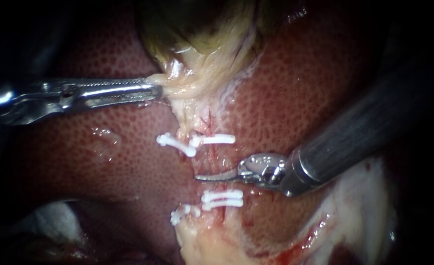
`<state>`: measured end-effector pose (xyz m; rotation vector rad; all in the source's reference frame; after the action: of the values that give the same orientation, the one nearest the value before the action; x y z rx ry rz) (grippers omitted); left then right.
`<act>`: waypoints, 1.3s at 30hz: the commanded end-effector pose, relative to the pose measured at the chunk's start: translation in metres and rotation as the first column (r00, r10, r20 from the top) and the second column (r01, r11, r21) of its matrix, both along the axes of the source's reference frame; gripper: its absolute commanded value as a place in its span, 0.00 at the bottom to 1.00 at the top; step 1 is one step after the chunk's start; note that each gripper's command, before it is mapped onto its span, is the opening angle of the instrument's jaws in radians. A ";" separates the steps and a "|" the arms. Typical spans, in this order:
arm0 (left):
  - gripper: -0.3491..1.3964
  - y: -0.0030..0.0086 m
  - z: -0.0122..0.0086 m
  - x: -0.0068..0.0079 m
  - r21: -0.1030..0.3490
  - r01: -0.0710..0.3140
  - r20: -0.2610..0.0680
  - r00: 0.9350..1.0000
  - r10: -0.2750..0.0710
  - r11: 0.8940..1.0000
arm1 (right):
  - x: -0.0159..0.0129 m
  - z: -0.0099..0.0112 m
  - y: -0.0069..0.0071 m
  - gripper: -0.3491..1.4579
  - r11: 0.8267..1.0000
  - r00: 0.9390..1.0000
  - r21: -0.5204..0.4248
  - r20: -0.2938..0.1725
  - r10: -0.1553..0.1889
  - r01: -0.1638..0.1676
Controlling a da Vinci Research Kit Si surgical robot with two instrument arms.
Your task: Go back from the cut right tube
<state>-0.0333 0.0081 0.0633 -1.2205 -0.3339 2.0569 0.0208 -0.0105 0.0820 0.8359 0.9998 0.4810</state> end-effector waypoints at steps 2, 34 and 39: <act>0.00 0.0000 0.0000 0.0000 0.000 0.000 0.000 1.000 0.000 1.000 | 0.0000 0.0000 0.0000 0.00 1.000 1.000 -0.001 0.001 0.002 -0.002; 0.00 0.0000 0.0001 0.0001 -0.001 0.001 -0.002 1.000 -0.001 1.000 | -0.0019 -0.0023 -0.0011 0.98 0.990 0.998 -0.142 -0.063 -0.009 0.000; 0.00 0.0000 0.0002 0.0001 -0.001 0.001 -0.002 1.000 -0.001 1.000 | -0.0049 -0.0043 0.0006 0.98 0.971 0.998 -0.238 -0.068 -0.014 -0.002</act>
<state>-0.0332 0.0081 0.0634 -1.2196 -0.3308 2.0573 0.0154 -0.0095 0.0774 0.6284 1.0961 0.3103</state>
